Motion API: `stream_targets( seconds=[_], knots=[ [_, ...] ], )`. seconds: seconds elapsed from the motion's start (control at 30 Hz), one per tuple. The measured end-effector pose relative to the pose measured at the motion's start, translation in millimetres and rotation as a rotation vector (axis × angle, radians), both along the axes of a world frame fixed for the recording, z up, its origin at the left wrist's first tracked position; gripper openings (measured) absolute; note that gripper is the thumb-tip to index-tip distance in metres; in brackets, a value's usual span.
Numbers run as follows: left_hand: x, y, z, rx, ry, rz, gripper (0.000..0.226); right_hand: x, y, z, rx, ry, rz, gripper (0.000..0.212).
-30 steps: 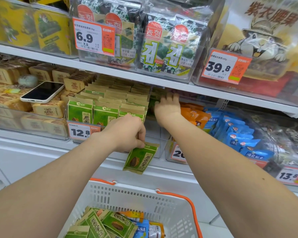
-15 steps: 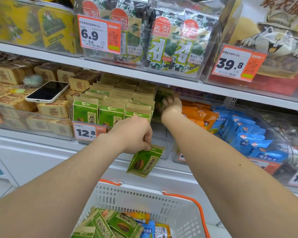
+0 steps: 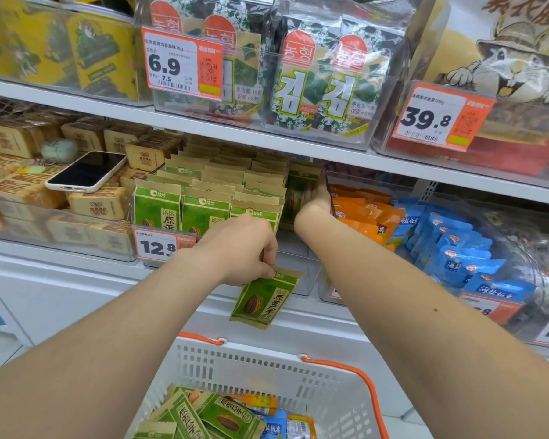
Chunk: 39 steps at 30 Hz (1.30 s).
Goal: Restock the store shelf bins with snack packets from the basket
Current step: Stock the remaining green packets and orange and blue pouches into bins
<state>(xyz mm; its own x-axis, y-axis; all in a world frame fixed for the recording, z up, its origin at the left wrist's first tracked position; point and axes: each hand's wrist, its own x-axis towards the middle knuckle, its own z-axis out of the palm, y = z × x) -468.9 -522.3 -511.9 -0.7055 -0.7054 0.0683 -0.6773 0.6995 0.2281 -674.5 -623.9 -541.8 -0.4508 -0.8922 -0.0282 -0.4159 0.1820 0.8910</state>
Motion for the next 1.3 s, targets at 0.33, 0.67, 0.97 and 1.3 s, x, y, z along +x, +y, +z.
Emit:
stream_targets(
  seconds=[0.33,0.67,0.97,1.3],
  knots=[
    [-3,-4,-1,-0.013,0.008,0.009,0.019,-3,-2,-3,-0.095,-0.053,0.104,0.093],
    [-2,-1,0,-0.020,0.001,0.009,0.019,13,25,8,0.007,-0.184,0.249,0.078],
    [-1,0,1,-0.026,0.008,0.013,0.014,9,25,6,0.140,-0.151,0.129,0.074],
    [-1,5,6,-0.003,0.052,0.040,0.012,29,72,40,0.026,-0.361,0.355,0.030]
  ],
)
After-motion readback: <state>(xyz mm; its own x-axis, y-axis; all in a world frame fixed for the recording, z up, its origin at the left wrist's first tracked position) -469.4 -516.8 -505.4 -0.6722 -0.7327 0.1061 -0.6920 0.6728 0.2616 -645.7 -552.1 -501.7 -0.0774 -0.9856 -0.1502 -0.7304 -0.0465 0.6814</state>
